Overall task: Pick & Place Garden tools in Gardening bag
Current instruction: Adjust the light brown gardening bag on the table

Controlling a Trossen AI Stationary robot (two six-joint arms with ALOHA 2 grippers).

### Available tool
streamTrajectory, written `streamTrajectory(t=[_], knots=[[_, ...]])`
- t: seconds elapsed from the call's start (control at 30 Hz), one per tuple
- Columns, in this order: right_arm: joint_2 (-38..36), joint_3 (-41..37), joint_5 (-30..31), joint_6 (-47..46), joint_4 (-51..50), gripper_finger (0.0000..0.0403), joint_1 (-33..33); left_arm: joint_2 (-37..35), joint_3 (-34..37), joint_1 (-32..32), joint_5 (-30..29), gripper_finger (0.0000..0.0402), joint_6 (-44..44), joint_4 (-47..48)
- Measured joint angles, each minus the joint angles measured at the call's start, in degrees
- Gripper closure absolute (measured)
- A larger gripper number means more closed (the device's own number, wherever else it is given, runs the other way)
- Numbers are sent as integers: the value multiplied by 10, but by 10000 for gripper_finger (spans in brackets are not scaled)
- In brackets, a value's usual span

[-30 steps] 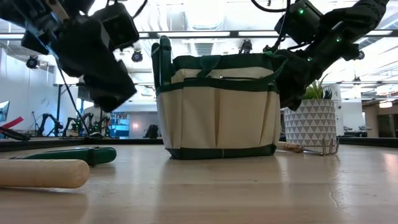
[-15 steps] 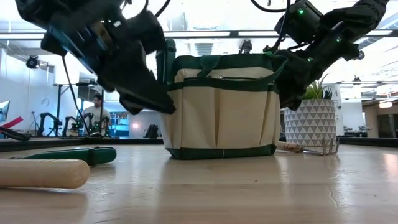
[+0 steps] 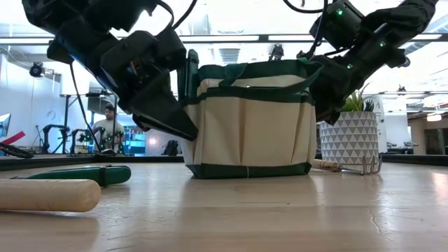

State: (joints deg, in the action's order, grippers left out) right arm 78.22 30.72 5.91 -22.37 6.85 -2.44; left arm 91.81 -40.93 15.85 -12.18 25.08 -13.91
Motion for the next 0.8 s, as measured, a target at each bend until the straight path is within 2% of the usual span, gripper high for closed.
streamTrajectory(t=[0.6, 0.8], knots=[[0, 0, 1, -43, 12, 395, 53, 0, 0, -21, -58, 296, 1, 35], [0, 0, 1, -56, 12, 395, 59, 0, 0, -38, -59, 296, -11, 38]])
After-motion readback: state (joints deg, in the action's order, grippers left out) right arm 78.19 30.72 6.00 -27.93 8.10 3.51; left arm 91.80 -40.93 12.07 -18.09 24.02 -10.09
